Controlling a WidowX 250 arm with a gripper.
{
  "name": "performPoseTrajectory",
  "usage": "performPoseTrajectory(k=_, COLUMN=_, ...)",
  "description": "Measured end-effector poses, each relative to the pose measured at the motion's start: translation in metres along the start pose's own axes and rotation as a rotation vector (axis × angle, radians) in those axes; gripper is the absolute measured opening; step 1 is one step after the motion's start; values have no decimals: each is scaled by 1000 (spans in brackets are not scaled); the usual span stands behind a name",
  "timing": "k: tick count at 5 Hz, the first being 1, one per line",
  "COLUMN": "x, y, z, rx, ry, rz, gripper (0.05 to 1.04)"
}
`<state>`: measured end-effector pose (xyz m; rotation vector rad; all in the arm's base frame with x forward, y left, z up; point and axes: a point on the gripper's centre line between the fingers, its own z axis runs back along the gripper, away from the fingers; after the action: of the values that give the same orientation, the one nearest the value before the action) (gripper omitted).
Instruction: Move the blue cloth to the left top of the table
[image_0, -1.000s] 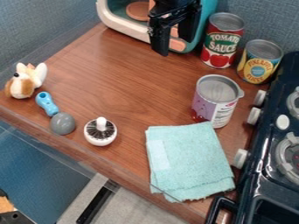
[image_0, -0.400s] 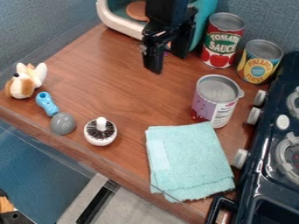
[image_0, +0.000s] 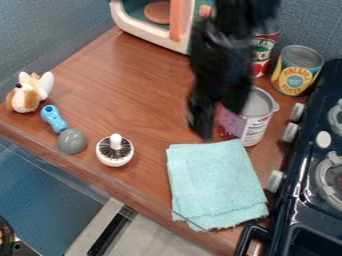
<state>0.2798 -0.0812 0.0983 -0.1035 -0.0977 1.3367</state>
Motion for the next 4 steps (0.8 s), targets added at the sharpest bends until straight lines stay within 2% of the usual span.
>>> performPoseTrajectory(k=1, x=-18, y=20, z=-18, rx=32, ry=-9, rz=-5, gripper=999)
performPoseTrajectory(k=2, x=-18, y=22, z=-36, rx=58, ry=-11, rz=-22, gripper=999)
performPoseTrajectory(k=3, x=0, y=24, z=-57, rx=113, ry=-34, rz=-4, gripper=1000)
performPoseTrajectory(k=4, x=19, y=26, z=-67, rx=103, ry=-34, rz=70, gripper=999)
